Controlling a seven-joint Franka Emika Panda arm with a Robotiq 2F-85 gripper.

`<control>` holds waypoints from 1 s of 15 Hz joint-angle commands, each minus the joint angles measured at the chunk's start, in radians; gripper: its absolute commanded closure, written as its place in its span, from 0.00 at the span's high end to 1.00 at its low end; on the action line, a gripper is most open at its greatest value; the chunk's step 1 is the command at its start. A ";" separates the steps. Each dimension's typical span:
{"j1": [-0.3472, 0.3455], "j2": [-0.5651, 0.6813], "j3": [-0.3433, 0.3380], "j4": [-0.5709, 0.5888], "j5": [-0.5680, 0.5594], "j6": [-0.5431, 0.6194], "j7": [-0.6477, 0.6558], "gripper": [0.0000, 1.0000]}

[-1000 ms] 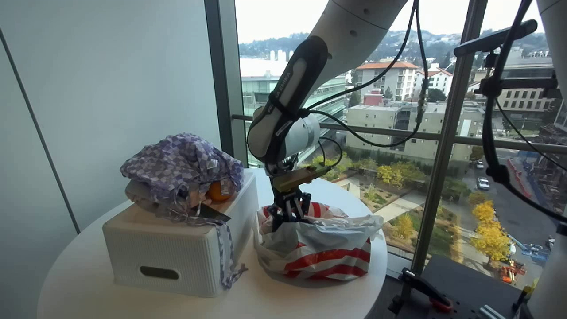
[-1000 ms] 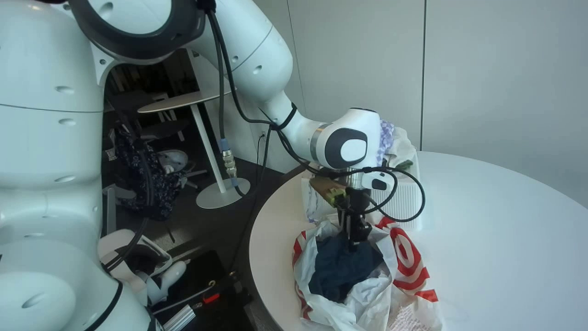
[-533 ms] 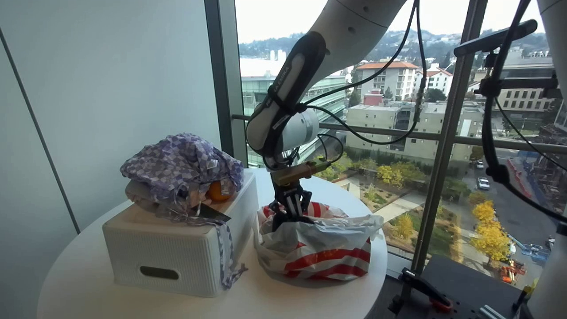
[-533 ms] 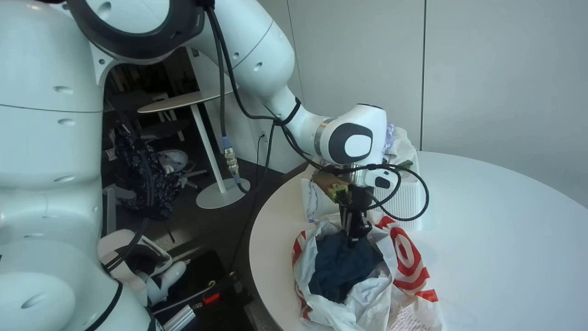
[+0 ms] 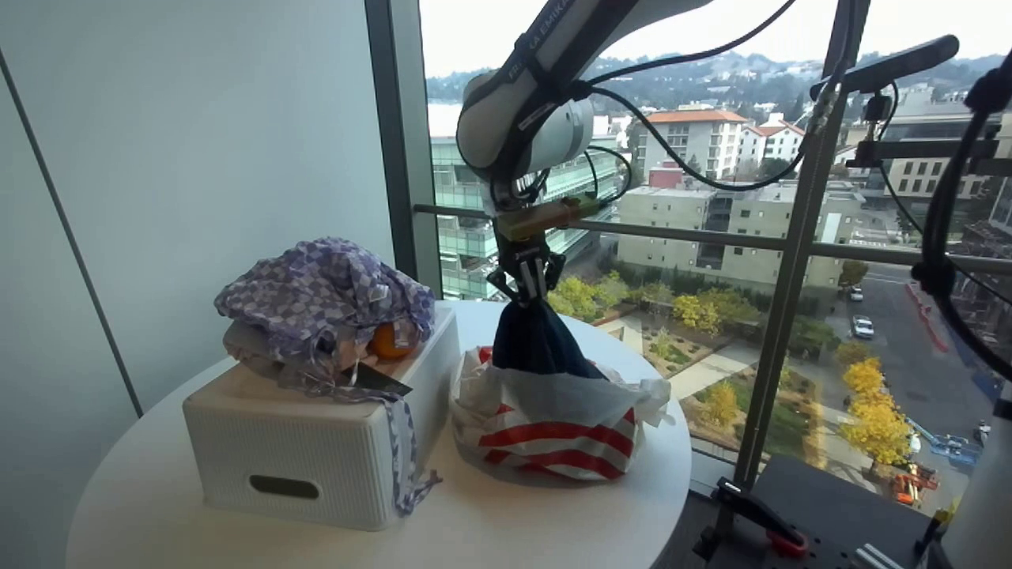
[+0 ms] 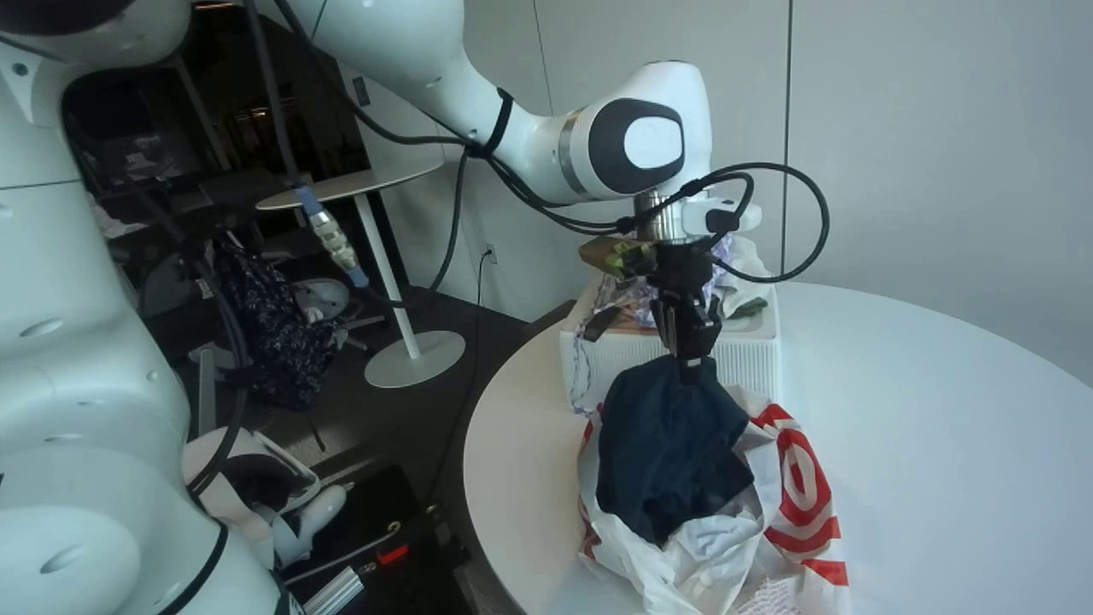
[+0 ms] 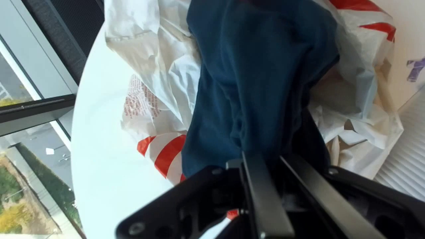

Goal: Take the clothing off of the carrier bag

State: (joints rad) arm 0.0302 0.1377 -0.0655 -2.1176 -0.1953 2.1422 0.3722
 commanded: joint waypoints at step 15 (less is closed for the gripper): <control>-0.008 -0.621 0.411 0.184 -0.532 -0.190 0.416 0.05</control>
State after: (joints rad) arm 0.0281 -0.4710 0.2585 -2.0367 -0.6560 1.9895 0.7415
